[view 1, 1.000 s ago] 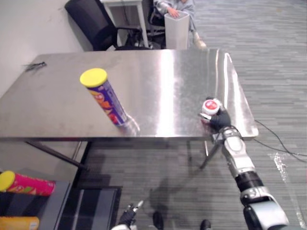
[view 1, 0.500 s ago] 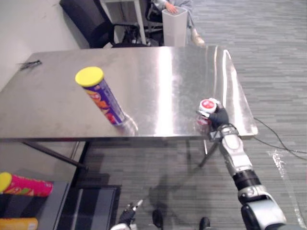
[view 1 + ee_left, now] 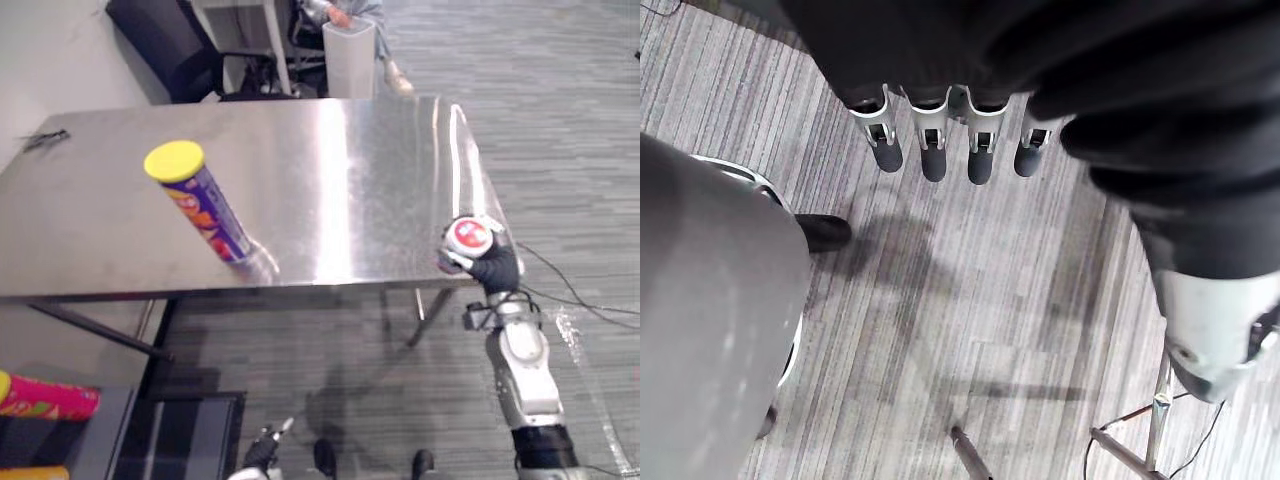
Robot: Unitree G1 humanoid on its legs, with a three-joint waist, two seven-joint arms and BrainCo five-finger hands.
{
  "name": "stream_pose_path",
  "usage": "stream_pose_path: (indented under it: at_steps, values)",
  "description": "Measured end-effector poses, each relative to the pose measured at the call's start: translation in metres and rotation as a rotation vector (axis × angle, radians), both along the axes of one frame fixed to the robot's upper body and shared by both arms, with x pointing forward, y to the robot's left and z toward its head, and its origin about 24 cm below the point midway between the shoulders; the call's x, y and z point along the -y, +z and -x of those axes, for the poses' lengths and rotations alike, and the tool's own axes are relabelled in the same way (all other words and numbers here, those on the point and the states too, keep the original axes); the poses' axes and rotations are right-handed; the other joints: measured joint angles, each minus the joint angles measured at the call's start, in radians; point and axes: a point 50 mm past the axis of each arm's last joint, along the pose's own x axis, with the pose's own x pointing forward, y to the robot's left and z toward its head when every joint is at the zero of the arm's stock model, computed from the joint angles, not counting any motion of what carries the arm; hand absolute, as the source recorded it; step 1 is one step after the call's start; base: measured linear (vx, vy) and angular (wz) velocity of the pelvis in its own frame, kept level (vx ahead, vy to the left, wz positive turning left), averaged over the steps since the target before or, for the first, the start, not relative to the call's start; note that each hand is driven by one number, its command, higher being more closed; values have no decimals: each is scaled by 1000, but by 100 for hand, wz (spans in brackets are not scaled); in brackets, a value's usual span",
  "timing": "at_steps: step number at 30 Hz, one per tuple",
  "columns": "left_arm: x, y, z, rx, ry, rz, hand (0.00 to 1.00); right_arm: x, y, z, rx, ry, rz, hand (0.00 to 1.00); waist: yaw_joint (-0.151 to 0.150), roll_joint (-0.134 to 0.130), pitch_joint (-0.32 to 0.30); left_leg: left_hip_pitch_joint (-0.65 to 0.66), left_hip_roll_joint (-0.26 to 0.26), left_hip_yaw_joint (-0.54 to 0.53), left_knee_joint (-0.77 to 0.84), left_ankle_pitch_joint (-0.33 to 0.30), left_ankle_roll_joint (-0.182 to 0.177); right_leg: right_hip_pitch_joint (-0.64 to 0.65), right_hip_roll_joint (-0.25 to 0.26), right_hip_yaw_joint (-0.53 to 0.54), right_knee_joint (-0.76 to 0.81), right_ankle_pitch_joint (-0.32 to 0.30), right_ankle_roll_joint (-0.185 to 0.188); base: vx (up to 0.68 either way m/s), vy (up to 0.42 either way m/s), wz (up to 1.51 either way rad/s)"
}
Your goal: Put the gum and the chips on the shelf.
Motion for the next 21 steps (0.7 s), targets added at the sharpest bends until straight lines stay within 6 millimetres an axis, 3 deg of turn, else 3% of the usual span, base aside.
stream_pose_path:
  at_steps: [10,21]
  values:
    - [-7,-2,12,-26,48,2,0,33,-16,31,-48,-127,-18,100,-2,-18,-52,16,3,27,6,-1,0,-2,4,33,1,2,-3,2,-5,-9]
    - [-7,-6,26,-78,75,11,0,50,-32,49,-121,-207,-19,100,-4,1,-100,30,14,21,3,-2,-2,6,10,32,2,4,-7,-22,-10,-1]
